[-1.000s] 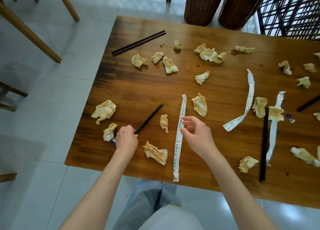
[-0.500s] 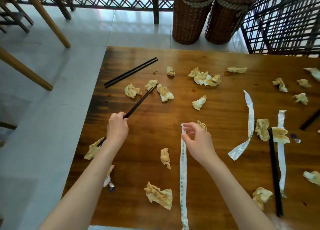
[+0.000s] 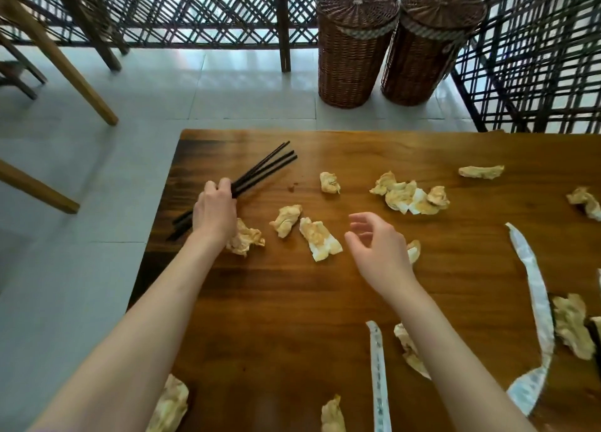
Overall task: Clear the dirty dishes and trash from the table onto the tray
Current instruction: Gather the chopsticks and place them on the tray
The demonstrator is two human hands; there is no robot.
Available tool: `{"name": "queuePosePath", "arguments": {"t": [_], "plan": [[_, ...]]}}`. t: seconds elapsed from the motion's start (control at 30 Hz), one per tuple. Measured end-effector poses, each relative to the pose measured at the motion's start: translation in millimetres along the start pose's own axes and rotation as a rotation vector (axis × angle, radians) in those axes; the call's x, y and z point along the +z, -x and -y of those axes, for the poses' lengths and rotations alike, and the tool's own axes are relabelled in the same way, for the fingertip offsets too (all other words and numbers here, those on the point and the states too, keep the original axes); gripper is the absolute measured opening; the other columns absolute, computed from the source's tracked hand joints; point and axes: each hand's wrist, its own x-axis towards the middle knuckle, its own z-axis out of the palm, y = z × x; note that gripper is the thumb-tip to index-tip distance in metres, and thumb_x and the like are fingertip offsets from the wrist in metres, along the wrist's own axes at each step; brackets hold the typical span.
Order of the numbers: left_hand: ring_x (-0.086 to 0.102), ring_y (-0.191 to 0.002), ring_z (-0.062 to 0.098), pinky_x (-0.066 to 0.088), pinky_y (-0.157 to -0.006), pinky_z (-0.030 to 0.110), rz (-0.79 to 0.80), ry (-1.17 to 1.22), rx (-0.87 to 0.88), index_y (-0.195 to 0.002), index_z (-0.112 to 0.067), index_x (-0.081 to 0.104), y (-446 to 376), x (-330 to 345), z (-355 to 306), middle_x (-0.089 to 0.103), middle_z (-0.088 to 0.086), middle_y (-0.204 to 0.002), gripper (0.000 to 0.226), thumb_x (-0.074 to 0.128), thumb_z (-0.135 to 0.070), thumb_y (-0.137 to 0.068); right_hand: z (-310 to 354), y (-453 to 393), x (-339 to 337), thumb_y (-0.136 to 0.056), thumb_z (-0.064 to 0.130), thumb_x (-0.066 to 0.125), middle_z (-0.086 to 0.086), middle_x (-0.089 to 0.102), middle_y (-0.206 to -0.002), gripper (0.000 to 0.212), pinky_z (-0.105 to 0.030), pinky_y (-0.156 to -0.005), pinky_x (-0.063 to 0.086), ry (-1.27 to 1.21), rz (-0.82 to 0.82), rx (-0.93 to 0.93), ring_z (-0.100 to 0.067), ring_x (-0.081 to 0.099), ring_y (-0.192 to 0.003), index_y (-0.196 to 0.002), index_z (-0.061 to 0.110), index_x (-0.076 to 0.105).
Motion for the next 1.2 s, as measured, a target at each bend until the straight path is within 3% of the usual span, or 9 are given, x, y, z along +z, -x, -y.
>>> {"name": "queuePosePath", "arguments": {"t": [0.3, 0.53, 0.77, 1.2], "plan": [[0.054, -0.094, 0.033, 0.039, -0.069, 0.034, -0.018, -0.132, -0.033, -0.115, -0.004, 0.048, -24.5, 10.6, 3.5, 0.051, 0.018, -0.108, 0.025, 0.048, -0.021, -0.096, -0.4, -9.5, 19.4, -0.089, 0.026, 0.058, 0.011, 0.06, -0.113, 0.032, -0.021, -0.078, 0.047, -0.008, 0.033, 0.029, -0.004, 0.054, -0.099, -0.121, 0.027, 0.054], [0.053, -0.101, 0.034, 0.044, -0.079, 0.04, 0.052, -0.186, -0.075, -0.116, -0.002, 0.046, -31.2, 10.3, -1.0, 0.055, 0.02, -0.112, 0.028, 0.048, -0.022, -0.096, -5.3, -4.7, 18.0, -0.089, 0.026, 0.059, 0.01, 0.061, -0.113, 0.032, -0.017, -0.076, 0.043, 0.006, 0.021, 0.041, 0.0, 0.05, -0.095, -0.121, 0.027, 0.055], [0.049, -0.109, 0.035, 0.044, -0.087, 0.042, 0.076, -0.175, -0.151, -0.126, 0.002, 0.041, -30.0, 13.4, -5.5, 0.049, 0.022, -0.121, 0.038, 0.046, -0.023, -0.097, -10.2, 4.3, 6.8, -0.09, 0.025, 0.058, 0.007, 0.061, -0.117, 0.035, -0.017, -0.079, 0.042, 0.019, 0.008, 0.056, -0.007, 0.055, -0.106, -0.124, 0.024, 0.054], [0.047, -0.112, 0.037, 0.043, -0.09, 0.042, 0.109, -0.22, -0.169, -0.126, 0.004, 0.041, -23.8, 11.1, -13.1, 0.049, 0.024, -0.122, 0.039, 0.052, -0.009, -0.091, -24.6, 23.6, -0.8, -0.09, 0.024, 0.057, 0.008, 0.061, -0.117, 0.034, -0.019, -0.082, 0.044, 0.011, -0.003, 0.08, -0.007, 0.055, -0.106, -0.124, 0.023, 0.054]]}}
